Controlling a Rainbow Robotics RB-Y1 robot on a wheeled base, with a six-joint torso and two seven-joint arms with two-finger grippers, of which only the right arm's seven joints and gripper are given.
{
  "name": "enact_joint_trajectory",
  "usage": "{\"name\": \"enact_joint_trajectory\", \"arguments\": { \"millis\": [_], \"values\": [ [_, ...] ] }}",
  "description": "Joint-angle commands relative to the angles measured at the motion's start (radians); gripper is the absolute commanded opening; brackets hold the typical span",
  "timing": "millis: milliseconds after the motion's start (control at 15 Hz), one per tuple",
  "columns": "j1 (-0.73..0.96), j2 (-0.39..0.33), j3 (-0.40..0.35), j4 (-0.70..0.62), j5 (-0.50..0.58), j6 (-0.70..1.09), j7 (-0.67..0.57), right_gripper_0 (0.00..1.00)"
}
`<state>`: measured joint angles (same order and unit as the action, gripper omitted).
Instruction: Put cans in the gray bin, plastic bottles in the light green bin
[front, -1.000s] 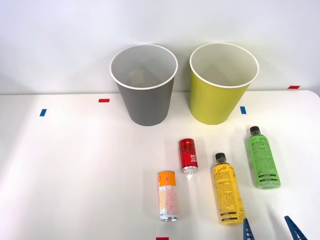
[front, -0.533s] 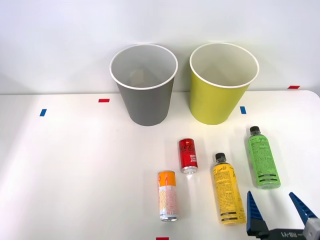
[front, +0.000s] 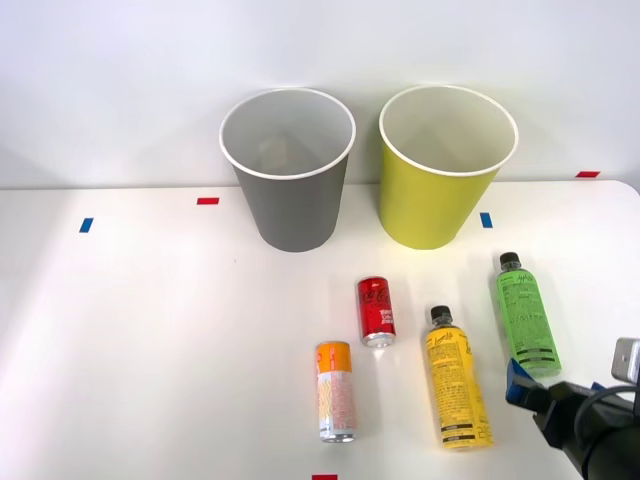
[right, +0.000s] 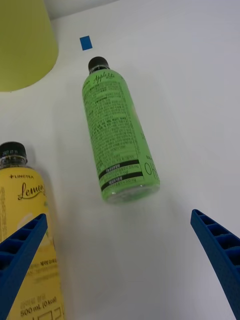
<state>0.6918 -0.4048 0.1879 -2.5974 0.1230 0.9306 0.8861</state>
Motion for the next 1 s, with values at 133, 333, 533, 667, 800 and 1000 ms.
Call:
{"name": "enact_joint_trajectory", "arguments": {
  "millis": [133, 333, 533, 667, 800, 1000],
  "values": [
    [-0.186, -0.114, 0.001, -0.021, -0.078, 0.194, -0.165, 1.00],
    [-0.301, -0.158, -0.028, -0.021, -0.174, 0.352, -0.174, 1.00],
    [-0.423, -0.192, -0.047, -0.021, -0.263, 0.470, -0.173, 1.00],
    [-0.514, -0.223, -0.050, 0.000, -0.325, 0.519, -0.153, 1.00],
    [-0.597, -0.236, -0.051, 0.054, -0.385, 0.580, -0.099, 1.00],
    [-0.692, -0.233, -0.054, 0.138, -0.410, 0.675, 0.056, 1.00]
  ]
}}
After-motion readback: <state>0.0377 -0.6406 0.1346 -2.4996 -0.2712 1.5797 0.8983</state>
